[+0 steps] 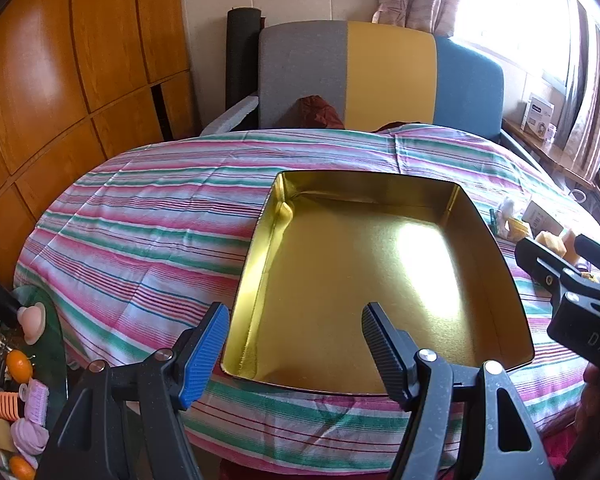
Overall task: Organize objects
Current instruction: 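Move the left gripper from the gold tray to the item cluster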
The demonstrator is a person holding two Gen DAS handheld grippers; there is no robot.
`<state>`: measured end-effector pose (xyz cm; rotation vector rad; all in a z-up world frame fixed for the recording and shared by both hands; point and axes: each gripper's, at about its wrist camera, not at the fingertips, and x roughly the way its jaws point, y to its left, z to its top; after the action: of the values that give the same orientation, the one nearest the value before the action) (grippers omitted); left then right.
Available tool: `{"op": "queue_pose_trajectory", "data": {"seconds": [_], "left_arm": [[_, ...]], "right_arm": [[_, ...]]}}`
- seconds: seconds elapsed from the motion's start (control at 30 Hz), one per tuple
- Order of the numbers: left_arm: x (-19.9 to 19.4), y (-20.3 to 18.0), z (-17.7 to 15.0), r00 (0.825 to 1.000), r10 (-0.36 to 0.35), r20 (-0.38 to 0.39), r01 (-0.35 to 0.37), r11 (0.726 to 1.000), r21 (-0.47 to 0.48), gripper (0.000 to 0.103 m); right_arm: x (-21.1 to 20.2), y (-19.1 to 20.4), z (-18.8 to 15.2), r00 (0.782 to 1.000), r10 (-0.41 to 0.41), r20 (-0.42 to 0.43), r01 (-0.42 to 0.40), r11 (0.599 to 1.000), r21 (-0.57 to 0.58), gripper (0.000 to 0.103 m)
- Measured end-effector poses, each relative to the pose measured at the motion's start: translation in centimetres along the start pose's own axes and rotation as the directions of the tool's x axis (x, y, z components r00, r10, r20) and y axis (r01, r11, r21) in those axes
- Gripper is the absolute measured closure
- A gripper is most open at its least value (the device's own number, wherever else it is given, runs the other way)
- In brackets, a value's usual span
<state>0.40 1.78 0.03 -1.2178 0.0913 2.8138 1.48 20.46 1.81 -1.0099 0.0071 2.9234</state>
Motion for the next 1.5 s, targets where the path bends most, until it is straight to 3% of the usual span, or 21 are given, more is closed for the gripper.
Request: {"op": "queue_pose_trajectory", "data": {"seconds": [0.23, 0.57, 0.77, 0.93, 1.07, 1.23, 1.4, 1.43, 1.5], "left_arm": [[0.0, -0.9, 0.3, 0.998, -0.067, 0.002, 0.067, 0.997, 0.026, 0.033], [0.6, -3.8, 1.2, 0.995, -0.099, -0.012, 0.1, 0.991, 0.092, 0.033], [0.8, -5.9, 2.6, 0.979, -0.202, -0.021, 0.203, 0.969, 0.144, 0.033], [0.9, -9.2, 3.7, 0.967, -0.247, -0.052, 0.253, 0.939, 0.233, 0.033], [1.6, -12.0, 4.7, 0.945, -0.307, -0.114, 0.326, 0.911, 0.252, 0.033], [2.9, -17.7, 5.4, 0.895, -0.389, -0.218, 0.441, 0.844, 0.306, 0.033], [5.2, -23.9, 5.1, 0.847, -0.438, -0.302, 0.526, 0.776, 0.349, 0.033], [5.9, -25.1, 5.1, 0.83, -0.449, -0.33, 0.548, 0.765, 0.338, 0.033], [7.2, -27.3, 4.9, 0.817, -0.449, -0.363, 0.564, 0.754, 0.337, 0.033]], "right_arm": [[0.0, -1.9, 0.5, 1.0, -0.011, 0.001, 0.011, 1.0, 0.009, 0.0], [0.0, -7.3, 1.3, 0.999, -0.036, -0.029, 0.038, 0.997, 0.071, 0.0], [-0.5, -13.5, 2.5, 0.992, -0.121, -0.025, 0.123, 0.984, 0.129, 0.0], [0.4, -21.5, 2.4, 0.977, -0.204, -0.061, 0.213, 0.944, 0.254, 0.0], [1.3, -26.0, 1.0, 0.967, -0.244, -0.079, 0.256, 0.919, 0.301, 0.0], [1.7, -30.5, -1.3, 0.969, -0.226, -0.094, 0.244, 0.858, 0.452, 0.0], [1.4, -32.4, -1.6, 0.978, -0.195, -0.08, 0.206, 0.81, 0.549, 0.0], [1.3, -32.7, -1.6, 0.979, -0.19, -0.078, 0.201, 0.804, 0.56, 0.0], [1.2, -33.0, -1.7, 0.982, -0.174, -0.071, 0.183, 0.794, 0.58, 0.0]]}}
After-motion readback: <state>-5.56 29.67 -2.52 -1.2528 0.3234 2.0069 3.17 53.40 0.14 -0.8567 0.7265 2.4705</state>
